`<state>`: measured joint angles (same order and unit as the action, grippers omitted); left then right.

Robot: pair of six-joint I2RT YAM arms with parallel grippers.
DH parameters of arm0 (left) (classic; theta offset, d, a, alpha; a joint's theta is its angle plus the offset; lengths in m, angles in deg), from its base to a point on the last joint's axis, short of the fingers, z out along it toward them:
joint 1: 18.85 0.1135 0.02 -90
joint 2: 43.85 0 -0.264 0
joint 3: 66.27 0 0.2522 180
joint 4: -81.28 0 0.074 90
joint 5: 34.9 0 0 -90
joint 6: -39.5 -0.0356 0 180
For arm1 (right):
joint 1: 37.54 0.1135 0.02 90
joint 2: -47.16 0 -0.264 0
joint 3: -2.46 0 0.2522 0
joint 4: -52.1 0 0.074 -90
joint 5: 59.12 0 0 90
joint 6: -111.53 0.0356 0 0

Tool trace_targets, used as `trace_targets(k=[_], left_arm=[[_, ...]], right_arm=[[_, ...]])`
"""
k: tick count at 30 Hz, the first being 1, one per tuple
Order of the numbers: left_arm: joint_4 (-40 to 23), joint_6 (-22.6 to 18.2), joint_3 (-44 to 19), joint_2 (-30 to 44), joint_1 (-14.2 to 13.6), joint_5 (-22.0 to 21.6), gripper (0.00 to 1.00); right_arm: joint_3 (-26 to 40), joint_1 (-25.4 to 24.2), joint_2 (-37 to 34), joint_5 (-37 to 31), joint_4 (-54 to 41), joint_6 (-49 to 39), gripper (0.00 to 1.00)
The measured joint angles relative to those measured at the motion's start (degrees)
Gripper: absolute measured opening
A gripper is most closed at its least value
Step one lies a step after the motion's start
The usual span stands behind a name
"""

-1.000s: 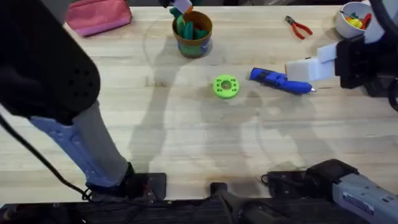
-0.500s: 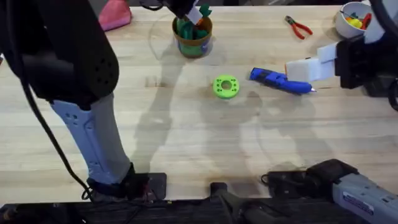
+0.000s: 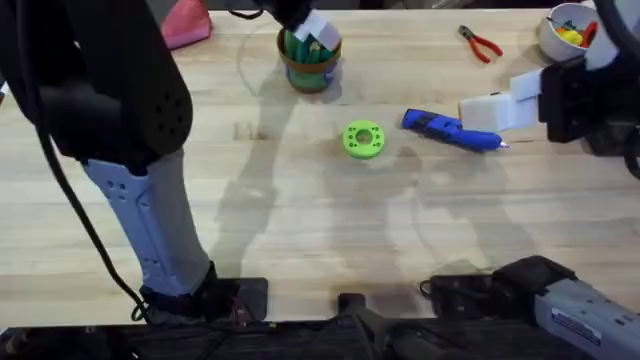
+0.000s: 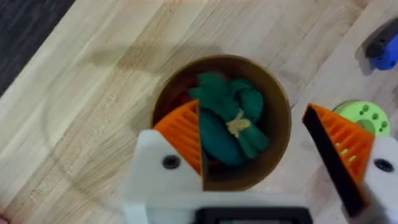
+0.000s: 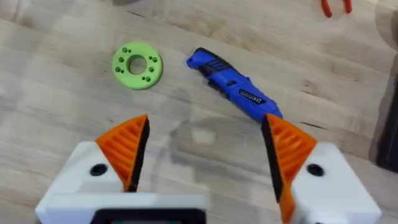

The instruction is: Pick up the gripper from the table and insert it into the empty holder that is missing its gripper. Then pick up a screw, insert it into the mounting hole, and use the screwdriver to tighten it. Finally, clean up the table by picking up the vegetable and placing it into the bucket.

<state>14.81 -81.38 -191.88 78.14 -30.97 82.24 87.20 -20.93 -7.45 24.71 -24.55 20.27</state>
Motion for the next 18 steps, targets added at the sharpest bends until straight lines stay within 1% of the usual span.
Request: trace_targets(k=[1, 2, 6, 8, 11, 13, 15, 17, 18], left_arm=[[-0.02, 0.05, 0.0, 0.0, 0.0, 0.0, 0.976], [-0.09, 0.08, 0.0, 0.0, 0.0, -0.04, 0.983], [-0.85, 0.19, -0.05, -0.02, -0.02, -0.32, 0.986], [-1.12, 1.11, -0.42, -0.16, -0.17, -1.83, 0.987], [-1.59, 2.48, -1.32, -1.5, -0.78, -5.45, 0.987], [-2.05, 2.98, -1.57, -3.83, -1.46, -7.34, 0.987], [-3.69, 3.46, -1.7, -7.03, -2.07, -8.32, 0.987], [-6.64, 4.15, -2.32, -10.56, -2.59, -8.99, 0.988], [-11.26, 5.24, -3.31, -15.54, -2.86, -9.44, 0.988]], right_arm=[[0.0, 0.02, 0.0, 0.0, -0.08, 0.0, 0.994], [0.0, 0.0, 0.0, 0.0, -0.13, 0.0, 0.994], [0.0, 0.0, 0.0, 0.0, -0.13, 0.0, 0.993], [0.0, 0.01, 0.0, 0.0, -0.15, 0.0, 0.994], [0.0, 0.02, 0.0, 0.0, -0.13, 0.0, 0.993], [0.0, 0.0, 0.0, 0.0, -0.13, 0.0, 0.994], [0.0, 0.01, 0.0, 0.0, -0.13, 0.0, 0.994], [0.0, 0.0, 0.0, 0.0, -0.13, 0.0, 0.994], [0.0, 0.0, 0.0, 0.0, -0.13, 0.0, 0.993]])
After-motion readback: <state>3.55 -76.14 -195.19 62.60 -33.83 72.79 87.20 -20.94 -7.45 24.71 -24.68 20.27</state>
